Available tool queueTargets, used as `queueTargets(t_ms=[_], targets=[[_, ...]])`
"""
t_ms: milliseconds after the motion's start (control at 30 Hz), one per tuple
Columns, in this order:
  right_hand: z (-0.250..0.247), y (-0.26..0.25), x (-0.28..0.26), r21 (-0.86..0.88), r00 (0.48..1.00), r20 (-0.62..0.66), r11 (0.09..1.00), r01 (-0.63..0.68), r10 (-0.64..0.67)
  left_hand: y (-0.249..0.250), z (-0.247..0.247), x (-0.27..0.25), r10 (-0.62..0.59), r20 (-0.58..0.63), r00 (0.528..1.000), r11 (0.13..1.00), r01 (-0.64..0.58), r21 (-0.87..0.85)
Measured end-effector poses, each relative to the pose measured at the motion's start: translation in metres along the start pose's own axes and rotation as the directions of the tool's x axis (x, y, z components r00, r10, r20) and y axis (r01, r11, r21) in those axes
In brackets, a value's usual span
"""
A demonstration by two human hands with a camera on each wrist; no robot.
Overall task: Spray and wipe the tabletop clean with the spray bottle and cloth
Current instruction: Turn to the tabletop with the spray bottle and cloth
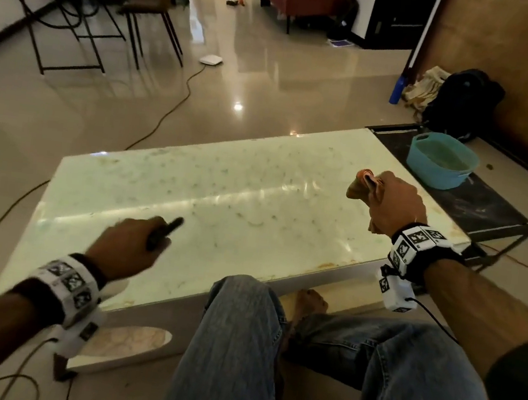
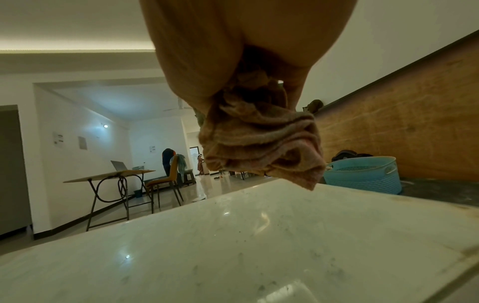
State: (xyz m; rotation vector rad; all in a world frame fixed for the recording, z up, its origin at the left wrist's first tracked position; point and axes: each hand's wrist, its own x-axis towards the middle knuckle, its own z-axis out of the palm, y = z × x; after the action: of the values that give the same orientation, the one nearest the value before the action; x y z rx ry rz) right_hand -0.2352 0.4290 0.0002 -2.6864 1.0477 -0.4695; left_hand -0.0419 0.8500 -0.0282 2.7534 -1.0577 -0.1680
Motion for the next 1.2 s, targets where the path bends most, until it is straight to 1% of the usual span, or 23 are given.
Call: queueTargets(t_ms=[100,200,367,433,600,667,733,800,900,1033,1200], targets=[[0.002,-0.001,-0.005,0.017,1.0,0.004,1.0,0.009,-0.009,0.04,0.009,-0.002,0.078,0.095,0.992,0.997,-0.079,0.007],[0.003,0.0,-0.01,0.027,1.0,0.009,1.0,-0.002,0.001,0.078,0.012,0.01,0.179,0.136,0.975,0.982,-0.185,0.037],[-0.001,0.006,-0.013,0.002,0.998,0.043,0.999,-0.036,0.036,0.147,0.011,0.057,0.309,0.123,0.943,0.949,-0.314,0.022],[-0.007,0.01,-0.012,-0.02,0.999,0.028,0.999,-0.045,0.046,0.177,0.008,0.086,0.342,0.115,0.933,0.938,-0.345,0.01],[-0.022,0.031,-0.004,-0.042,0.996,-0.014,0.996,-0.085,0.084,0.25,0.011,0.144,0.419,0.129,0.899,0.9,-0.43,0.072],[-0.027,0.044,-0.001,-0.047,0.994,-0.019,0.993,-0.108,0.107,0.276,0.013,0.161,0.435,0.133,0.891,0.891,-0.447,0.079],[-0.03,0.056,0.002,-0.067,0.991,-0.034,0.99,-0.128,0.126,0.29,0.012,0.177,0.418,0.117,0.901,0.899,-0.428,0.086],[-0.032,0.065,0.005,-0.079,0.991,-0.05,0.988,-0.131,0.128,0.289,0.007,0.191,0.392,0.088,0.916,0.911,-0.399,0.099],[-0.028,0.069,0.011,-0.083,0.993,-0.043,0.99,-0.114,0.111,0.261,-0.006,0.204,0.344,0.056,0.937,0.928,-0.348,0.135],[-0.015,0.049,0.021,-0.064,0.997,-0.024,0.995,-0.08,0.078,0.197,-0.019,0.198,0.242,0.017,0.97,0.953,-0.241,0.185],[0.003,-0.005,0.025,-0.014,1.0,-0.02,1.0,0.007,-0.007,0.104,-0.027,0.156,0.062,0.005,0.998,0.979,-0.062,0.194]])
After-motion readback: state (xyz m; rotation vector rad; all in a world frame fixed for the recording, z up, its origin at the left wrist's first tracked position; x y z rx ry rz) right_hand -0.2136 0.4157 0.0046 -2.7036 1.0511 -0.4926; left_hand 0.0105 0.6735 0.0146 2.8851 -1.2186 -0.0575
